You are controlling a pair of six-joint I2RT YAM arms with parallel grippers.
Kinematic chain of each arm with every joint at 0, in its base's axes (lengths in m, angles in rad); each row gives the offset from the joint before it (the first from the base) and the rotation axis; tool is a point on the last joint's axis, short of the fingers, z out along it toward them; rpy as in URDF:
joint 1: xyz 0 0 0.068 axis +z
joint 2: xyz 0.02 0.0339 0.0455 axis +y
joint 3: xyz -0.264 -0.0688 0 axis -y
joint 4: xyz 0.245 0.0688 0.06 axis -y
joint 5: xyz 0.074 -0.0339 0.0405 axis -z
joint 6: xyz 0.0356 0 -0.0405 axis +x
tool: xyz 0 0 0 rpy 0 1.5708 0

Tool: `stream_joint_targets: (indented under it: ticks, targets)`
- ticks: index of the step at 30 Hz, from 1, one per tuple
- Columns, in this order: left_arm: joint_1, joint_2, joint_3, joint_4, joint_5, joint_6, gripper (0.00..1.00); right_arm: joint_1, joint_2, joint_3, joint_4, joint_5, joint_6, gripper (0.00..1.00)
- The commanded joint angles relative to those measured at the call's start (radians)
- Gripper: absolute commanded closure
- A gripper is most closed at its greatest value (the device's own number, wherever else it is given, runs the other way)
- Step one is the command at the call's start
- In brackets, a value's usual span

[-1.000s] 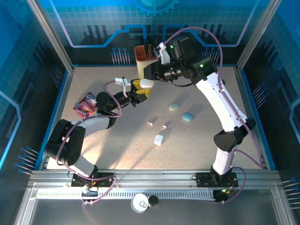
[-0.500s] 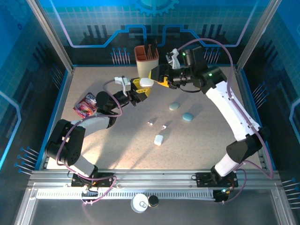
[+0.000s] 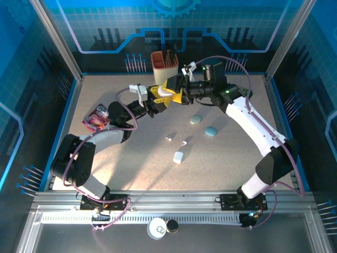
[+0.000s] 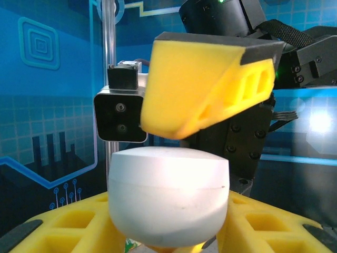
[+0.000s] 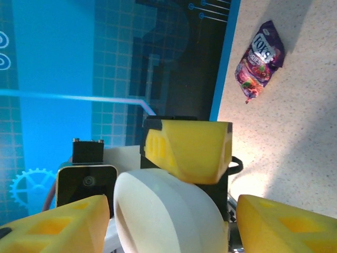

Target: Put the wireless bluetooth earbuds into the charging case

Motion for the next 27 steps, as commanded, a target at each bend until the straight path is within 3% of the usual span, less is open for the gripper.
stream_joint_targets:
  ticks: [1,15,19,20,25,27]
  targets:
    - [-0.009,-0.018,0.032,0.042,0.006,-0.014,0.55,-0.013,-0.036,-0.010,0.092,-0.037,0.053,0.39]
    - [-0.009,-0.010,0.030,0.042,0.001,-0.010,0.55,-0.029,-0.056,-0.049,0.114,-0.031,0.070,0.78]
    - [-0.009,-0.009,0.024,0.042,-0.001,-0.010,0.53,-0.034,-0.055,-0.049,0.106,-0.026,0.056,0.81]
    - [-0.008,-0.010,0.025,0.042,-0.001,-0.011,0.50,-0.036,-0.056,-0.049,0.099,-0.023,0.047,0.81]
    - [-0.009,-0.017,-0.001,0.042,0.003,-0.003,0.12,-0.070,-0.083,-0.090,0.063,0.032,-0.001,0.81]
    - [-0.008,-0.029,-0.026,0.040,0.005,0.008,0.05,-0.097,-0.098,-0.129,0.038,0.056,-0.035,0.81]
